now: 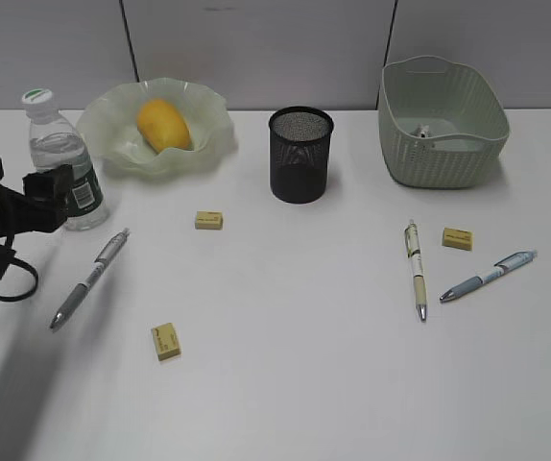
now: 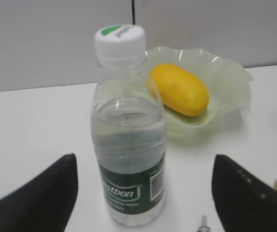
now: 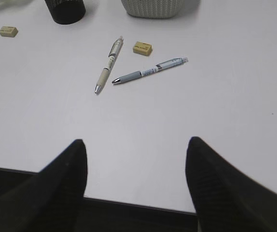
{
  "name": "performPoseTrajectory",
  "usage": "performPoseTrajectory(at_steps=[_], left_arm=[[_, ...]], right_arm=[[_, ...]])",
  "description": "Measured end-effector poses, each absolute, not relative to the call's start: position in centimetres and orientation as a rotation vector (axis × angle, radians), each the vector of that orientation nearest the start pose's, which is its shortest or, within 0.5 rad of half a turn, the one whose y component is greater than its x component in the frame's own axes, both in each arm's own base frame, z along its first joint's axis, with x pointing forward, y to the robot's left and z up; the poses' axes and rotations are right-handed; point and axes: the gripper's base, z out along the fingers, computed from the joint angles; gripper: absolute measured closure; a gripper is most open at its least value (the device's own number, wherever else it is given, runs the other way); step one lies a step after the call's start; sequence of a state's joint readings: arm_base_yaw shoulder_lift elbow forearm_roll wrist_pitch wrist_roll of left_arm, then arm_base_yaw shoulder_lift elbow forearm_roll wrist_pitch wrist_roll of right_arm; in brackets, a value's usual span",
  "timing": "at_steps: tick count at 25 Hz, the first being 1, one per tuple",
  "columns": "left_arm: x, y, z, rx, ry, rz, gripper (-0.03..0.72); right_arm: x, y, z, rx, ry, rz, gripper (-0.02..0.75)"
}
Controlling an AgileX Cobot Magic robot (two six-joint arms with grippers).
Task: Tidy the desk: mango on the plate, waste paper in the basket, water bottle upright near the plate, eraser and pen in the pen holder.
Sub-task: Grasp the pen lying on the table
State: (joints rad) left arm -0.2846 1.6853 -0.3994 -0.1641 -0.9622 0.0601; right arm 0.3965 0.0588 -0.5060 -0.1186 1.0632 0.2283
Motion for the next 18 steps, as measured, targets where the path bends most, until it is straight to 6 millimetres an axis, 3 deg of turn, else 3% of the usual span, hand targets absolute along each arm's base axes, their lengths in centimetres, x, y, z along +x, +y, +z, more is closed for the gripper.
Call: performPoseTrajectory(at_steps=[13, 18], left_arm=[[23.0, -7.1, 24.7, 0.257, 2.304, -0.23, 0.111], [21.1, -7.1, 26.6, 0.339, 2.581, -0.244, 0.113]], right_arm=[[0.7, -0.7, 27.9, -0.175, 2.095, 0.234, 0.229], [0.7, -0.7, 27.9, -0.175, 2.095, 0.234, 0.229]])
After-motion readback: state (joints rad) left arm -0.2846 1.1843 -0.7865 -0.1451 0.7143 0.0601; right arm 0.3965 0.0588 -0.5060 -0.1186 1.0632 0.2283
